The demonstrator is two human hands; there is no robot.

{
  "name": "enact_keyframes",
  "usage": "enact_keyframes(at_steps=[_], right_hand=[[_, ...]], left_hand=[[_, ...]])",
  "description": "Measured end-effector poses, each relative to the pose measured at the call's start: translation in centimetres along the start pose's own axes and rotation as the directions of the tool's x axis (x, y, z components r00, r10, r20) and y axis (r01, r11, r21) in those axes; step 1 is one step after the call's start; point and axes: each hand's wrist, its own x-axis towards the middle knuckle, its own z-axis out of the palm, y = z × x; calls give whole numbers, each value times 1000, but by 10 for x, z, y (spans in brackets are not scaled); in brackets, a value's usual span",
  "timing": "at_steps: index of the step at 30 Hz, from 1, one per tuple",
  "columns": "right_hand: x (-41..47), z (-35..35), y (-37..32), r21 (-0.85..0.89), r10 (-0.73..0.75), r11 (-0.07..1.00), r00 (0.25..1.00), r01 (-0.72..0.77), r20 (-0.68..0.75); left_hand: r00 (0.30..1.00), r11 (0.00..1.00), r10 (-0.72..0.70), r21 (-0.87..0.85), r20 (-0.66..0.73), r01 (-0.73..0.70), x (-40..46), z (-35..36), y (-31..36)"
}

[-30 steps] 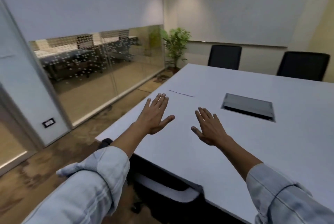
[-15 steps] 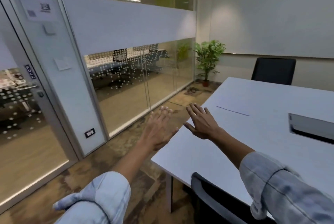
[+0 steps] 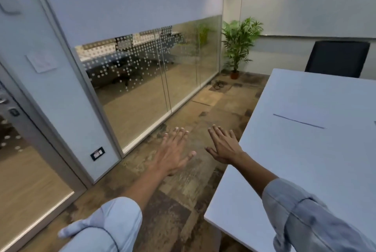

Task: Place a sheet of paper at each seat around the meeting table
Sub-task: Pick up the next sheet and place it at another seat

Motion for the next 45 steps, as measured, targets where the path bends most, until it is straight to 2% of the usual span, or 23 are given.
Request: enact_keyframes(at_steps=[5, 10, 13, 16, 22, 28, 31, 36, 38, 40, 42, 43, 45], right_hand=[[78, 57, 24, 23, 120, 992, 990, -122, 68], [160, 86, 80, 58, 289, 953, 951, -297, 111], [189, 97, 126, 45, 435, 896, 893, -442, 113], [194, 104, 175, 62, 565, 811, 806, -582, 176], [208, 127, 291, 47, 792, 581, 578, -812, 195], [249, 134, 416, 123, 880, 391, 410, -912, 239], [265, 134, 462, 137, 897, 333, 359, -933, 259], [275, 137, 523, 149, 931, 197, 233, -969, 280], [277, 144, 543, 165, 946, 114, 158, -980, 285], [279, 153, 561, 212, 960, -6, 53, -977, 275], [284, 163, 574, 287, 958, -185, -107, -940, 266], [289, 167, 579, 330, 942, -279, -192, -902, 274], [300, 174, 593, 414, 863, -496, -379, -763, 335]], left_hand=[[989, 990, 138, -3, 52, -138, 102, 52, -44], [949, 954, 299, -50, 104, -295, 227, 90, -74], [903, 910, 413, -68, 120, -408, 307, 109, -75], [855, 870, 490, -162, 171, -466, 376, 128, -58], [653, 698, 715, -208, 249, -685, 514, 173, 6], [500, 576, 803, -201, 325, -793, 669, 226, 89], [393, 470, 857, -191, 333, -862, 731, 245, 132], [234, 312, 912, -198, 336, -929, 812, 269, 212], [187, 271, 921, -219, 342, -937, 840, 284, 244], [159, 256, 929, -270, 333, -928, 868, 299, 277], [159, 275, 930, -344, 330, -898, 894, 316, 308], [180, 308, 925, -380, 335, -872, 905, 324, 321], [200, 358, 908, -438, 367, -825, 930, 345, 352]])
